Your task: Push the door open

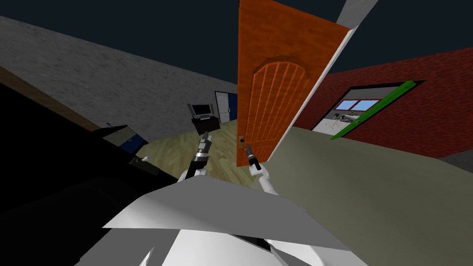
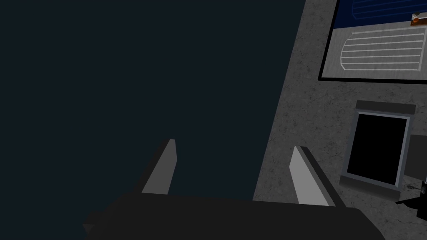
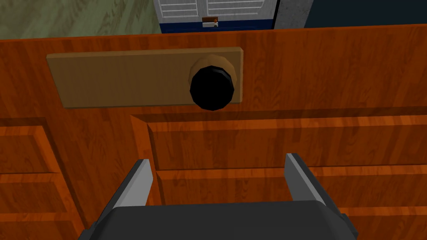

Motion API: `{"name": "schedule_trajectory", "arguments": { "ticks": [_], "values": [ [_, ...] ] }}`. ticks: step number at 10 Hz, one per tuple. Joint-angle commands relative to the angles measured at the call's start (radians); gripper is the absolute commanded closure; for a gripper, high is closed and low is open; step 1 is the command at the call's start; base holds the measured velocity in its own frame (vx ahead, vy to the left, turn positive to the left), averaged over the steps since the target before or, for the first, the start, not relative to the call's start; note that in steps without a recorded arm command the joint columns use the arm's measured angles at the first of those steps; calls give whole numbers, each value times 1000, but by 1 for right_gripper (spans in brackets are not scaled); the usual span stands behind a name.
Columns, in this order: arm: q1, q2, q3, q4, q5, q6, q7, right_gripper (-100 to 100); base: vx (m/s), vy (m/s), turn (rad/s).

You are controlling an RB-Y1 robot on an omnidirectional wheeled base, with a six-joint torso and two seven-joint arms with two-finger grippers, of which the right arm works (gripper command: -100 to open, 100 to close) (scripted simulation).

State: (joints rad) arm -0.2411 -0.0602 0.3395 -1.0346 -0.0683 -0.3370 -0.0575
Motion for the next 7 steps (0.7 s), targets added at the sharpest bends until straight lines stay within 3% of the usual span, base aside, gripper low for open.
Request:
{"name": "schedule_trajectory", "arguments": {
  "ticks": [1,3,7],
  "values": [
    [-2,10,8,1,-3,-2,-6,-100,-209,-68,-12],
    [4,-3,2,-8,-1,1,-3,-100,8,-5,18],
    [-1,-2,-10,5,0,-9,2,-100,183,86,23]
  ]
}}
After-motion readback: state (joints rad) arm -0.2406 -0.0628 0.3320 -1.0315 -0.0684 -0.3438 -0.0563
